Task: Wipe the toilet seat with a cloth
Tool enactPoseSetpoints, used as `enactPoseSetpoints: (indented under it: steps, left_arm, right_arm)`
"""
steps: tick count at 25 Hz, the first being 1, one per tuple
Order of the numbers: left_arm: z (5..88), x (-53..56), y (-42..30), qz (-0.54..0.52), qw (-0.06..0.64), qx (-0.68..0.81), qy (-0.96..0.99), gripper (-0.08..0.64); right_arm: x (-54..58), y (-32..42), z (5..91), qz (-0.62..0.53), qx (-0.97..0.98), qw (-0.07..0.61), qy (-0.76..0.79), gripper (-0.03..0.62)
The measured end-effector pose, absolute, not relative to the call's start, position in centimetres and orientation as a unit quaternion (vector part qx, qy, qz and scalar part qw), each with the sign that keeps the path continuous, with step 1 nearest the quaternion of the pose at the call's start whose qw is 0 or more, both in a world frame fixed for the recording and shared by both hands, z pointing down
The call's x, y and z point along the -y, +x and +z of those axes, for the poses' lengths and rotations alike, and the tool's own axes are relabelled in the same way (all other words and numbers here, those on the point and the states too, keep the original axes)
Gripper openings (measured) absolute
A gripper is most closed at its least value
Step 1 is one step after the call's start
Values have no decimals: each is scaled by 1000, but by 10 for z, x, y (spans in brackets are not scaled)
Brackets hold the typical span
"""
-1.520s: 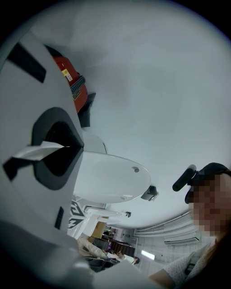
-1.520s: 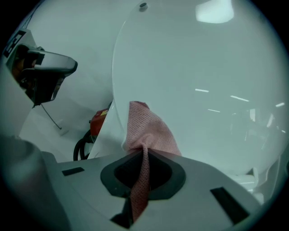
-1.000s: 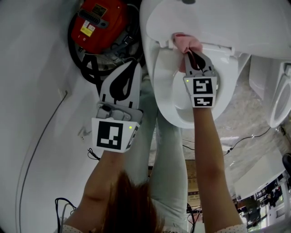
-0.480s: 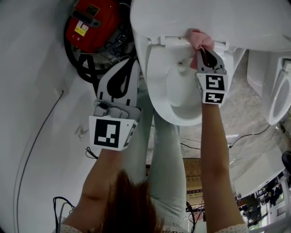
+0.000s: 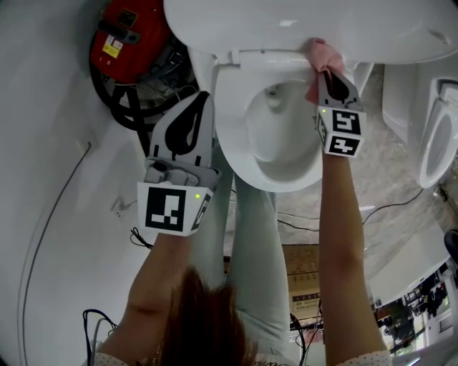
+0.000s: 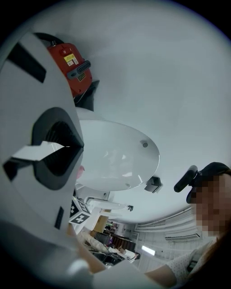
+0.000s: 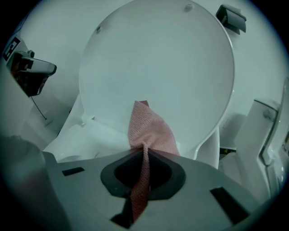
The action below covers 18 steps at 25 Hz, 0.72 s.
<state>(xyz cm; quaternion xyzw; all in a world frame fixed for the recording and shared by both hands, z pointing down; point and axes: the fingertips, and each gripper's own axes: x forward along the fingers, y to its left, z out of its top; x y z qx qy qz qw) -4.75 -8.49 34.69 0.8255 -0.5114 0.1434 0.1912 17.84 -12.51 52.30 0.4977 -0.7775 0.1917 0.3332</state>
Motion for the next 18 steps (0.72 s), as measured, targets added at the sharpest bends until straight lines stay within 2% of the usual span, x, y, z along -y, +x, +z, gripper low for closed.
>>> enactPoseSetpoints:
  steps: [18]
  left_arm:
    - [346,73,-34,148,187,511,826,2]
  right_arm:
    - [117,202,525,156,808,338,456,26]
